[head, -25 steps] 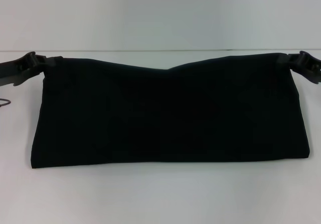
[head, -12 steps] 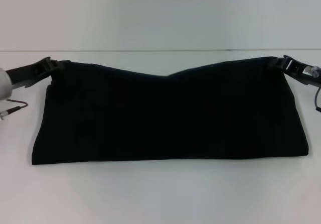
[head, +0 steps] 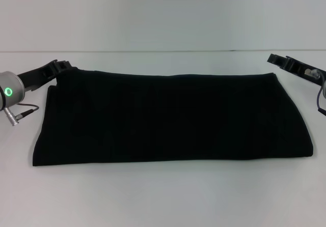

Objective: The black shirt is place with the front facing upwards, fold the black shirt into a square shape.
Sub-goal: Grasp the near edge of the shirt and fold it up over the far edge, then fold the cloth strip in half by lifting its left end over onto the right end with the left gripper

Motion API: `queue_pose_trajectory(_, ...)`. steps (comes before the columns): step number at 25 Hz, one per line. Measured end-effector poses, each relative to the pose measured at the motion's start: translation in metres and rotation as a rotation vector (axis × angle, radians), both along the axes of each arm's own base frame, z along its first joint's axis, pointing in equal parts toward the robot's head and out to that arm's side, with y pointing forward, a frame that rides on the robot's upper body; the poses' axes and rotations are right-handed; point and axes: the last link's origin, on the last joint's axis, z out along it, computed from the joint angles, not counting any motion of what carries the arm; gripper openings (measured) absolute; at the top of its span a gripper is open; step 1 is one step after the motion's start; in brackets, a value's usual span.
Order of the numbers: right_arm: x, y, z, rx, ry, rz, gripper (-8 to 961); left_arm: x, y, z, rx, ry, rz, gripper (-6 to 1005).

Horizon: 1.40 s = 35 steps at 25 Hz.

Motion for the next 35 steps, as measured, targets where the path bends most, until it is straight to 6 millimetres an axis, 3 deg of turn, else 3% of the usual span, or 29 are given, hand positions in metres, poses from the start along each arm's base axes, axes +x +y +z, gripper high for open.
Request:
queue_pose_trajectory(3,0.001,-0.002,-0.001,-0.003,0.007,0.004,292,0.001,0.0,-0.004,-0.009,0.007,-0.008,192)
queue_pose_trajectory(5,0.001,-0.004,-0.001,-0.004,0.023,0.01,387,0.0,-0.001,-0.004,-0.009,0.01,-0.004,411)
queue_pose_trajectory(8,0.001,-0.011,0.0,-0.006,0.048,0.051,529,-0.009,-0.005,-0.001,0.007,0.008,0.024,410)
queue_pose_trajectory(14,-0.005,-0.034,0.002,-0.025,0.026,0.278,726,-0.032,-0.019,0.019,0.069,-0.058,0.067,408)
queue_pose_trajectory(16,-0.009,-0.042,0.0,-0.05,-0.004,0.362,725,-0.038,-0.025,0.028,0.069,-0.072,0.058,407)
queue_pose_trajectory(22,-0.01,-0.072,-0.018,-0.174,-0.186,0.618,722,-0.042,-0.054,0.049,0.012,-0.188,-0.05,529)
queue_pose_trajectory(27,-0.007,-0.087,-0.025,-0.199,-0.252,0.718,730,-0.046,-0.086,0.064,-0.031,-0.36,-0.06,736)
queue_pose_trajectory(33,-0.006,-0.103,-0.028,-0.175,-0.293,0.821,730,-0.043,-0.127,0.067,-0.16,-0.507,-0.08,883)
queue_pose_trajectory(35,-0.006,-0.107,-0.029,-0.17,-0.301,0.853,730,-0.044,-0.137,0.064,-0.202,-0.537,-0.061,875)
